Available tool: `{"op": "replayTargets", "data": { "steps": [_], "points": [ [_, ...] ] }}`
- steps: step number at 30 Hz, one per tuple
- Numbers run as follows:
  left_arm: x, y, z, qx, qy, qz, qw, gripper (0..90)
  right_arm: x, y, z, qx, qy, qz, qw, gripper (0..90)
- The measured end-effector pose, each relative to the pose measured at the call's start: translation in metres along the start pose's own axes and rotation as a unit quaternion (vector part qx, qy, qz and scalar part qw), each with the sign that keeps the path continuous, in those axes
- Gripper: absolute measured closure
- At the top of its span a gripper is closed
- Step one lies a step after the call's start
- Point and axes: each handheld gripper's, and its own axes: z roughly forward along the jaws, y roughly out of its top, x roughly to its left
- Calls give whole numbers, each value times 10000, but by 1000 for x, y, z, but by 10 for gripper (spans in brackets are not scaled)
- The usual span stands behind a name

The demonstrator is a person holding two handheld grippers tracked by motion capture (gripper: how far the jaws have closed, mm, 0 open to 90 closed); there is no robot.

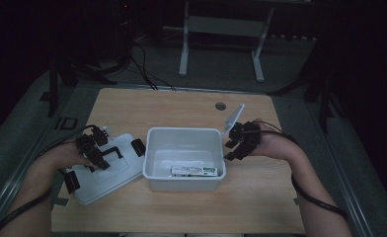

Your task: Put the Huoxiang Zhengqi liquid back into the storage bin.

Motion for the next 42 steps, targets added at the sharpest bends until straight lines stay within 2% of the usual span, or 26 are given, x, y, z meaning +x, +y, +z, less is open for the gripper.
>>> {"op": "replayTargets", "data": {
  "steps": [2, 3, 4, 5, 6, 7, 10, 11, 14, 15, 17, 18, 19, 20, 21, 24, 26, 27, 30, 33, 37, 42],
  "points": [
    [0, 0, 0, 5, -33, -1, 10000, 336, -2, -7, -2, -21, -17, 70, 10000, 497],
    [0, -1, 0, 29, -18, 22, 10000, 369, -4, -15, -2, -18, -73, 123, 9999, 484],
    [0, -1, 0, 29, -18, 22, 10000, 384, -4, -15, -2, -18, -73, 123, 9999, 484],
    [0, -1, 0, 11, -50, 38, 10000, 386, -5, -23, -2, -32, -103, 161, 9998, 439],
    [0, -1, 0, 11, -50, 38, 10000, 390, -5, -23, -2, -32, -103, 161, 9998, 439],
    [-1, -1, 0, -20, -50, 39, 10000, 402, -7, -30, 0, -50, -144, 257, 9996, 389],
    [-1, 0, 1, -50, -56, 33, 10000, 407, -9, -36, 4, -74, -162, 324, 9993, 355],
    [-1, 0, 1, -47, -36, 52, 10000, 414, -9, -42, 10, -19, -116, 374, 9992, 313],
    [-1, 0, 1, -74, -17, 52, 10000, 430, -9, -48, 18, 64, -26, 362, 9993, 288],
    [-1, 0, 1, -74, -15, 61, 10000, 430, -9, -54, 27, 87, 37, 446, 9990, 273],
    [-1, 0, 1, -78, -13, 78, 9999, 431, -9, -55, 30, 90, 56, 467, 9989, 267],
    [-1, -1, 1, -76, -11, 90, 9999, 441, -9, -59, 34, 84, 73, 481, 9988, 242],
    [-1, -1, 1, -70, 63, 194, 9998, 467, -9, -63, 41, 105, 67, 508, 9986, 235],
    [-1, -1, 1, -70, 63, 194, 9998, 492, -9, -63, 41, 105, 67, 508, 9986, 235],
    [0, -1, -1, -61, 101, 205, 9997, 504, -9, -67, 49, 229, 67, 527, 9983, 207],
    [0, -1, -2, -81, 130, 230, 9996, 510, -8, -73, 58, 313, -22, 444, 9985, 191],
    [-1, -1, -4, -120, 153, 269, 9994, 547, -8, -78, 65, 305, 3, 414, 9987, 180],
    [-1, -1, -5, -95, 183, 301, 9993, 550, -8, -83, 71, 237, -60, 350, 9991, 166],
    [-1, -1, -5, -52, 230, 342, 9991, 579, -8, -88, 75, 203, -114, 398, 9989, 156],
    [-1, 1, -5, -7, 326, 422, 9986, 605, -6, -94, 83, 261, -48, 428, 9987, 156],
    [0, 6, -7, -45, 307, 403, 9987, 708, -5, -97, 86, 272, -24, 476, 9985, 157],
    [0, 11, -4, 61, 316, 461, 9984, 710, -5, -99, 87, 247, -11, 502, 9984, 157]
  ]
}}
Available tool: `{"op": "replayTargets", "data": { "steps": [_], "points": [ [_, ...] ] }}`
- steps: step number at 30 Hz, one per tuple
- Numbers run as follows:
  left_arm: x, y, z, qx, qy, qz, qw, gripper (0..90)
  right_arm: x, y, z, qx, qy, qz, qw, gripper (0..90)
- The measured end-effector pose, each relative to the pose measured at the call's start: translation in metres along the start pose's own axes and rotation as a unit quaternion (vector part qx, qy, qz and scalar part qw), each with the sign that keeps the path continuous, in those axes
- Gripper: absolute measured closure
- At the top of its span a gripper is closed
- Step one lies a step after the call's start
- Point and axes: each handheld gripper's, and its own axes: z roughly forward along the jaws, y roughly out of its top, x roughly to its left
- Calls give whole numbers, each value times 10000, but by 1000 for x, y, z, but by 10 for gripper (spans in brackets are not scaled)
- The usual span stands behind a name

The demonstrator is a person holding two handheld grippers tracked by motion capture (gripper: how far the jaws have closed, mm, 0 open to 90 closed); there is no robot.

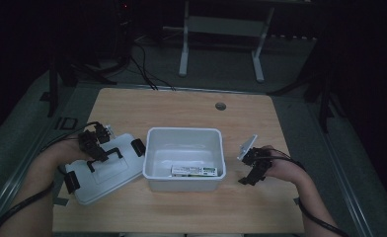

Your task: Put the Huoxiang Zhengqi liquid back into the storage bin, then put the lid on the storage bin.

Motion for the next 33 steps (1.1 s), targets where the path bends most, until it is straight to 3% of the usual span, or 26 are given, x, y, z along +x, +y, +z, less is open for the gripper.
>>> {"op": "replayTargets", "data": {
  "steps": [4, 9, 16, 22, 31, 33],
  "points": [
    [3, 3, 2, 54, -16, -45, 10000, 806, 0, -2, -1, -45, -7, 11, 10000, 157],
    [3, 4, 1, 43, -258, -54, 9996, 834, 0, -9, -2, -97, -8, 60, 9999, 156],
    [2, 0, -3, 75, -243, -42, 9997, 838, -1, -13, -2, -158, -26, 102, 9998, 157],
    [0, -10, -16, -103, -275, -54, 9996, 838, -2, -14, -3, -203, -44, 104, 9997, 157],
    [-3, -23, -35, -81, -206, -104, 9997, 838, 0, -13, -4, -222, -67, 61, 9997, 156],
    [-4, -31, -49, -84, -99, -110, 9999, 838, 0, -12, -6, -265, -98, 53, 9996, 156]
  ]
}}
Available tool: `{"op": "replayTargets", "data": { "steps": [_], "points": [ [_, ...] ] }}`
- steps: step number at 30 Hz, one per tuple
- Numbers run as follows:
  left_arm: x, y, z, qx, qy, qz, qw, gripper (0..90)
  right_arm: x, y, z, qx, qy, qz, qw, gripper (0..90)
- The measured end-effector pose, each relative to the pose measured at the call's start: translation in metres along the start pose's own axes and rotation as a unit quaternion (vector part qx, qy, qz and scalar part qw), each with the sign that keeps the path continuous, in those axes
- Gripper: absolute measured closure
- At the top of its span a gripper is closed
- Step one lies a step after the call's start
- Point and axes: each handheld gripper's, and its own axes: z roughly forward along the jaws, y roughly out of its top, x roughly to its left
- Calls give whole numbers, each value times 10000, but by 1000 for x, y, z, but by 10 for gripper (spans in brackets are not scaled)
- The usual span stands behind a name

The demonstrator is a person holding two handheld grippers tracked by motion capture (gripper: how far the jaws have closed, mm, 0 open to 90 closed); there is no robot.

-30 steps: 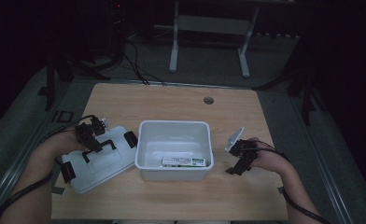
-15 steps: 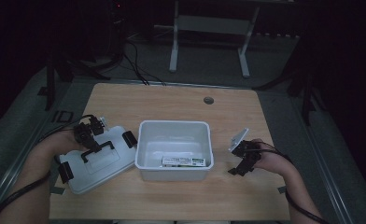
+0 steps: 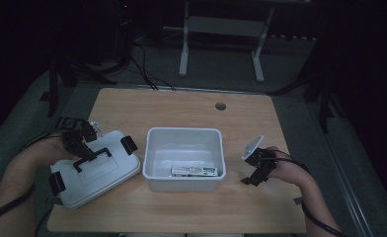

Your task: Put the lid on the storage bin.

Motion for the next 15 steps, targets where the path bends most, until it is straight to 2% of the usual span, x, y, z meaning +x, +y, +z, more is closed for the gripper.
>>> {"op": "replayTargets", "data": {
  "steps": [5, 9, 11, 15],
  "points": [
    [-1, -5, -13, -74, -11, 1, 10000, 838, 1, 1, 0, -6, 3, -12, 10000, 157],
    [-3, -8, -32, -244, 29, 63, 9997, 838, 1, 0, 2, 8, 19, -6, 10000, 156],
    [-3, -9, -40, -334, -15, 65, 9994, 838, 1, -1, 2, 15, 15, 20, 10000, 156],
    [-3, -10, -51, -431, 40, 76, 9990, 838, 1, -1, 1, -18, 22, 29, 10000, 157]
  ]
}}
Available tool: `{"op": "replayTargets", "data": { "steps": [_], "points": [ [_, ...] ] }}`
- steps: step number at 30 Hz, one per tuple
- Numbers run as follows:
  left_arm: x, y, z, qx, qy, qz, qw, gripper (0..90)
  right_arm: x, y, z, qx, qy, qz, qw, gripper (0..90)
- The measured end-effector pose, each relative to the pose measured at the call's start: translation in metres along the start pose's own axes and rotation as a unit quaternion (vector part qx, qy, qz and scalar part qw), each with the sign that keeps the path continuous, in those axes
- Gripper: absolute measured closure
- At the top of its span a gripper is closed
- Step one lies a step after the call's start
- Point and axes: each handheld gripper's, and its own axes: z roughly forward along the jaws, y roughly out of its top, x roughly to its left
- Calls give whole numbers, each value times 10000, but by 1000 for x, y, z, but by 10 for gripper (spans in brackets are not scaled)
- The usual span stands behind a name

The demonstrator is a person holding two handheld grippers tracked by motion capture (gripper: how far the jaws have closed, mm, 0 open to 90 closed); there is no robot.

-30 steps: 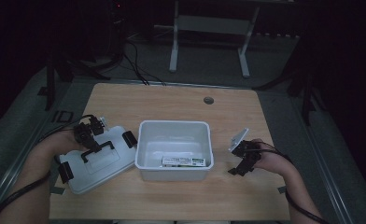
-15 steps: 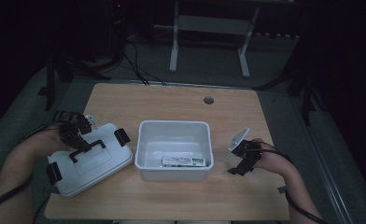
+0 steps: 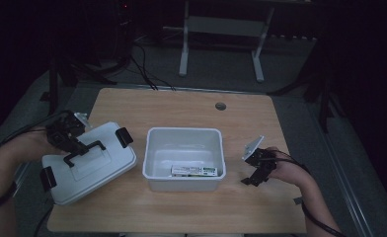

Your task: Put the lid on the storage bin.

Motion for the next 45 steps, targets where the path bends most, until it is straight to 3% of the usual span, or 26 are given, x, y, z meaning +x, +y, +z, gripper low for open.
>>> {"op": "replayTargets", "data": {
  "steps": [13, 20, 29, 45],
  "points": [
    [-14, 24, -37, -142, 212, 350, 9991, 838, 2, 0, 1, 27, -15, -37, 10000, 156],
    [-24, 44, -48, -278, 183, 592, 9977, 839, 2, 0, 0, 37, -24, -46, 10000, 157],
    [-38, 76, -43, -341, 83, 991, 9945, 838, 4, 0, 1, 14, -21, -59, 10000, 156],
    [-59, 125, -28, -350, -132, 1500, 9880, 838, 5, -7, 0, -11, -41, -7, 10000, 156]
  ]
}}
